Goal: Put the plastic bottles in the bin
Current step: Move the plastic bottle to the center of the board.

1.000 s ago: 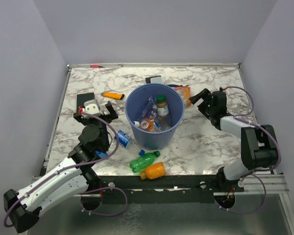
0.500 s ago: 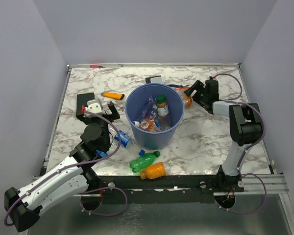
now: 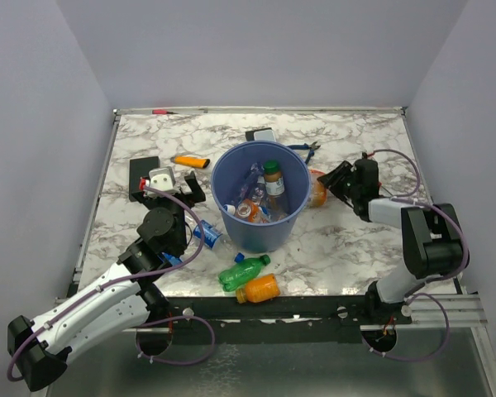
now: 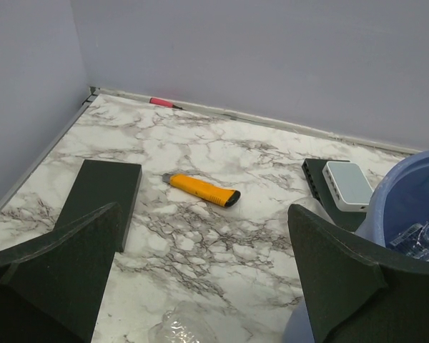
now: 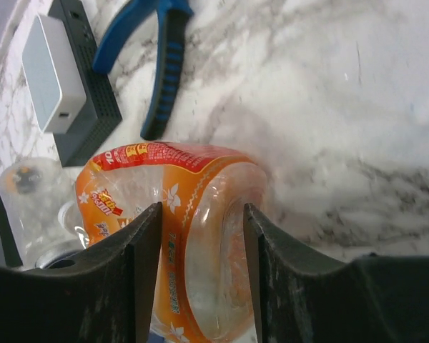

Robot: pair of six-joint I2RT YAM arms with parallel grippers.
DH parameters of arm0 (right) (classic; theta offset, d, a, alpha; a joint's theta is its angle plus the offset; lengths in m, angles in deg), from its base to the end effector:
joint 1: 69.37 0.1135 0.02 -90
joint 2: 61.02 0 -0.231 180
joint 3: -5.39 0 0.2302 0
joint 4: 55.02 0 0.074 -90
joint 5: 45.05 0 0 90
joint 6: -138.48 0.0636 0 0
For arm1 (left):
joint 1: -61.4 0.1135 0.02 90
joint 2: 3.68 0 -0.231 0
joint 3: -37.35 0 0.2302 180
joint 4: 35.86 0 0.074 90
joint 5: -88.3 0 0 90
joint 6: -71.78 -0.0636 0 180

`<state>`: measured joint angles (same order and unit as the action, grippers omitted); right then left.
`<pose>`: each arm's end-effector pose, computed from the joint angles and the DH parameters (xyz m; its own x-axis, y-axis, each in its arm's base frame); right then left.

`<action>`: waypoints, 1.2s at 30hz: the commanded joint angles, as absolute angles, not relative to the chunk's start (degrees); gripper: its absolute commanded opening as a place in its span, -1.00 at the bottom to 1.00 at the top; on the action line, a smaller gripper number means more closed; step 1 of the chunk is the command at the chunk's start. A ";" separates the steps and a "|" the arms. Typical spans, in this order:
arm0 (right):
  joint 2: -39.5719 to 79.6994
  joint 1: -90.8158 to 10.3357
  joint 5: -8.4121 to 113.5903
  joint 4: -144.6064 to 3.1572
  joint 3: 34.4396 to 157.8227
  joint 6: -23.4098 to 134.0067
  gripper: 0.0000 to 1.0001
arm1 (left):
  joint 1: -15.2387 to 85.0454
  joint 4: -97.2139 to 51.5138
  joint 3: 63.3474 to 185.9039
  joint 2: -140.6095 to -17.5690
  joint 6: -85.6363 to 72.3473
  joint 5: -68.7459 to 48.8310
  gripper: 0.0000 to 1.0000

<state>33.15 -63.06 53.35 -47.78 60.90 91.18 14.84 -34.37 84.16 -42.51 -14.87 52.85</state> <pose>0.3304 0.0459 0.1287 -0.5386 0.6154 -0.5755 0.1804 0.7514 0.6347 0.1601 -0.0938 0.3028 0.0855 -0.1396 -0.9865 -0.1306 0.9800 -0.1500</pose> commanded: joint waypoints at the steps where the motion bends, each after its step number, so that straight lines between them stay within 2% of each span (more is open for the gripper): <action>1: 26.53 -62.07 54.61 -49.04 53.79 93.98 -0.05 | 15.00 -33.67 84.75 -42.10 -13.36 50.99 0.98; 4: 20.37 -61.09 54.65 -50.10 49.64 95.13 0.00 | 15.00 -33.44 84.88 -42.31 -12.92 50.73 0.98; 9: 10.85 -60.93 47.77 -58.79 51.06 93.48 0.58 | 15.00 -33.19 85.06 -42.77 -12.32 50.09 0.98; 13: 9.65 -61.17 41.15 -62.82 56.54 90.68 0.75 | 15.00 -32.74 85.24 -42.53 -12.13 50.21 0.98; 16: 12.68 -61.47 39.71 -61.79 60.59 89.96 0.75 | 14.98 -32.80 85.07 -42.18 -12.37 50.66 0.98; 20: 20.46 -61.78 39.62 -58.32 67.41 87.71 0.64 | 14.92 -32.85 84.87 -41.88 -12.29 50.65 0.98; 25: 31.81 -61.98 44.32 -53.21 74.53 84.96 0.47 | 14.69 -32.79 84.90 -42.54 -12.34 50.60 0.98; 29: 40.71 -61.98 49.26 -57.19 81.41 83.51 0.40 | 14.50 -32.60 84.94 -42.73 -12.52 50.75 0.98; 32: 42.47 -61.98 52.40 -58.19 81.12 83.24 0.36 | 14.39 -32.49 85.04 -42.95 -12.90 51.01 0.98; 36: 39.44 -61.90 56.43 -56.31 73.51 84.02 0.37 | 14.33 -32.52 85.05 -42.88 -12.76 50.74 0.98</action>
